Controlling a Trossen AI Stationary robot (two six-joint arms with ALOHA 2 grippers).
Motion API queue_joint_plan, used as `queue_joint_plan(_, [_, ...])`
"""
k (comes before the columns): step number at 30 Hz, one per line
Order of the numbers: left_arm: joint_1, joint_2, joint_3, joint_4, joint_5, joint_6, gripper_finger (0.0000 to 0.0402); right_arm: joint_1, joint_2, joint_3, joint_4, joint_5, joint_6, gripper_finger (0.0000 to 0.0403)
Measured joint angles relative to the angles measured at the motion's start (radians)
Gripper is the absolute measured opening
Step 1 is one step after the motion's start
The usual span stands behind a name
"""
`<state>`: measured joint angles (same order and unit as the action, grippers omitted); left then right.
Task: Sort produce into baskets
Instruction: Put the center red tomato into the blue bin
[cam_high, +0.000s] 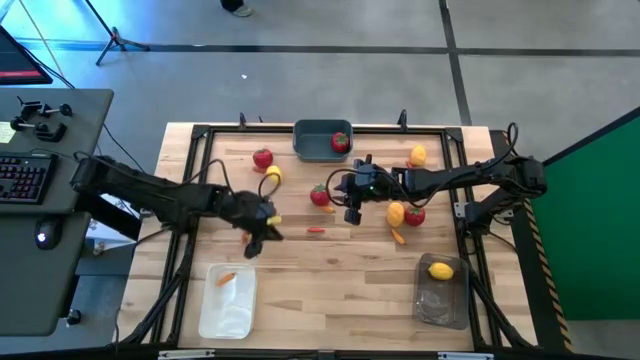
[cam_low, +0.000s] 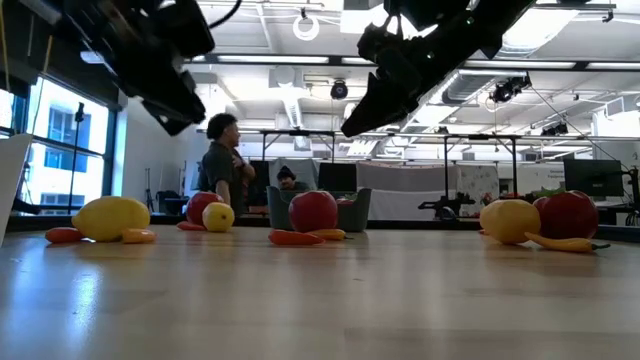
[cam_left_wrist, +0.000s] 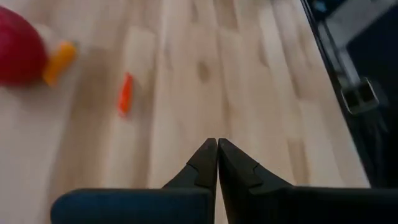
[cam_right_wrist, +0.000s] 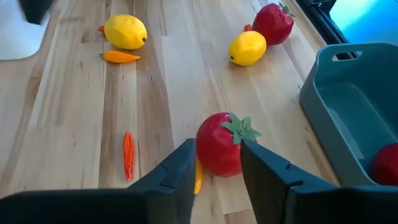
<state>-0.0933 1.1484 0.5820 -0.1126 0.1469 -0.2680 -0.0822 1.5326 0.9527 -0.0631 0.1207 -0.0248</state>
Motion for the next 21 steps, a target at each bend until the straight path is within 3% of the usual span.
queue_joint_plan(12, [0.238, 0.000, -0.140, 0.385, 0.000, 0.073, 0.0000, -0.003, 0.001, 0.000, 0.015, 0.035, 0.169, 0.0245])
queue_joint_plan(21, [0.279, 0.000, -0.265, 0.625, -0.017, 0.016, 0.0000, -0.003, 0.123, 0.000, 0.139, 0.028, 0.177, 0.0311])
